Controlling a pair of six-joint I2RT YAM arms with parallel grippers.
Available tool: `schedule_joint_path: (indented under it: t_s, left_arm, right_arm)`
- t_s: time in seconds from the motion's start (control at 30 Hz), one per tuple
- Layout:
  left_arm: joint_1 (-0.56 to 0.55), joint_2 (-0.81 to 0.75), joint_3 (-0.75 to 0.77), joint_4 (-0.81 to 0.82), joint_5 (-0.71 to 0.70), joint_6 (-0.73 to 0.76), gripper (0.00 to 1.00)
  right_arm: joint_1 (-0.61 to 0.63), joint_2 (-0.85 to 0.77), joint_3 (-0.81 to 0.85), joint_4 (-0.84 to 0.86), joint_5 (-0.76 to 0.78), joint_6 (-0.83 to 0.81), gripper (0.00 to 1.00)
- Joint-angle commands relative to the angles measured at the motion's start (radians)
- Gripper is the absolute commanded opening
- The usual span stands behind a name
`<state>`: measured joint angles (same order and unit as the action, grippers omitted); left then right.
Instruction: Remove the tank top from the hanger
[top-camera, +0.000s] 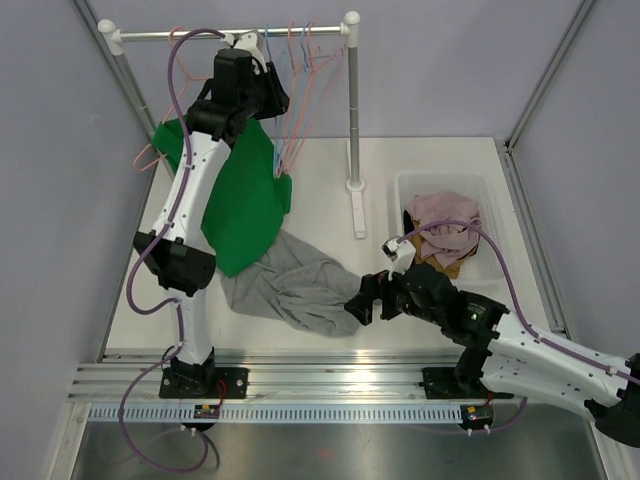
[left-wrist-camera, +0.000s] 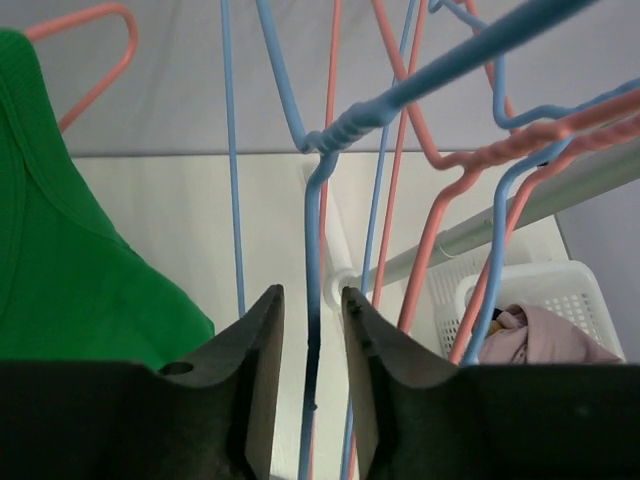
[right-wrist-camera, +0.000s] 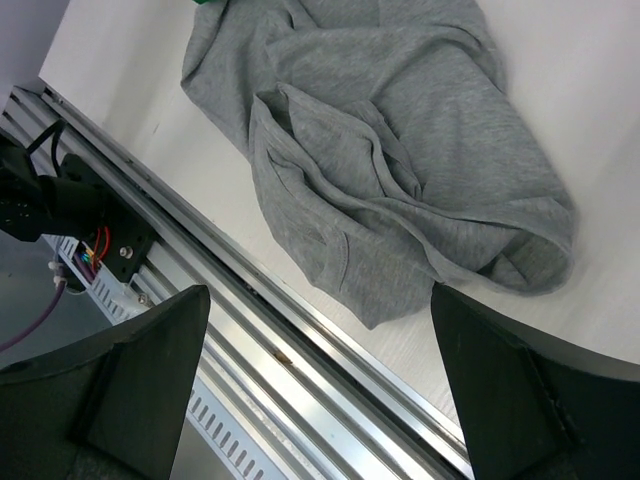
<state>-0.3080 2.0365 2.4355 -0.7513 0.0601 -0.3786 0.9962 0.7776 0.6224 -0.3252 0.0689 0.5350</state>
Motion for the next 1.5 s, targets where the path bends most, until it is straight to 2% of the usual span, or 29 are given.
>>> schedule_joint_path:
  t_s: [0.0,0.03,0.1,0.13,0.17,0.47,0.63,0.8,0.93,1.0,1.07,1.1,1.17,1.2,1.27,1.3,1.33,1.47]
  left_arm:
    - [-0.005,-0.131,-0.026,0.021,-0.049,0.023,0.39]
    - [-0.005,-0.146,-0.030,0.015,-0.055,0.030,0.48]
    - [-0.003,-0.211,-0.058,-0.013,-0.106,0.041,0.55]
    - [-0.003,-0.241,-0.073,-0.022,-0.133,0.044,0.62]
    - [-0.002,-0.274,-0.097,-0.025,-0.166,0.047,0.99]
    - [0.006,-0.729,-0.492,-0.003,-0.328,0.072,0.99]
    - [0.006,-0.968,-0.737,-0.010,-0.330,0.072,0.99]
    - [0.004,-1.255,-1.092,0.007,-0.316,0.069,0.99]
    - [0.004,-1.429,-1.309,0.020,-0.322,0.115,0.99]
    - [0.004,-1.528,-1.441,0.058,-0.382,0.127,0.99]
    - [0.006,-1.584,-1.504,0.079,-0.416,0.124,0.99]
    - [0.006,-1.623,-1.547,0.092,-0.419,0.121,0.99]
    - [0.006,-1.656,-1.575,0.102,-0.428,0.118,0.99]
    - [0.006,-1.667,-1.584,0.102,-0.431,0.122,0.99]
    - [0.006,-1.678,-1.587,0.092,-0.462,0.121,0.99]
    - [0.006,-1.682,-1.589,0.090,-0.476,0.119,0.99]
    - [0.006,-1.687,-1.590,0.087,-0.488,0.115,0.99]
    - [0.007,-1.701,-1.595,0.079,-0.517,0.106,0.99]
  right_arm:
    - [0.007,0.055,0.037,0.032,0.035,-0.047,1.00]
    - [0.007,0.077,0.055,0.026,0.040,-0.055,0.99]
    - [0.007,0.149,0.079,0.026,0.048,-0.075,1.00]
    - [0.007,0.175,0.101,0.028,0.048,-0.082,0.99]
    - [0.007,0.230,0.117,0.032,0.046,-0.090,1.00]
    - [0.009,0.592,0.289,0.084,0.003,-0.155,0.99]
    - [0.033,0.761,0.414,0.077,-0.001,-0.174,1.00]
    - [0.081,0.936,0.537,0.032,0.064,-0.230,0.99]
    - [0.099,1.066,0.628,0.002,0.120,-0.244,1.00]
    - [0.113,1.133,0.643,-0.002,0.184,-0.239,1.00]
    - [0.120,1.167,0.643,0.012,0.254,-0.228,0.98]
    - [0.122,1.170,0.622,0.047,0.247,-0.230,0.95]
    - [0.122,1.166,0.605,0.060,0.243,-0.230,0.81]
    - [0.122,1.161,0.599,0.057,0.236,-0.228,0.48]
    - [0.125,1.122,0.577,0.058,0.242,-0.225,0.26]
    - [0.127,1.097,0.562,0.060,0.247,-0.222,0.06]
    - [0.127,1.065,0.524,0.066,0.256,-0.219,0.00]
    - [0.128,0.814,0.462,0.009,0.343,-0.169,0.00]
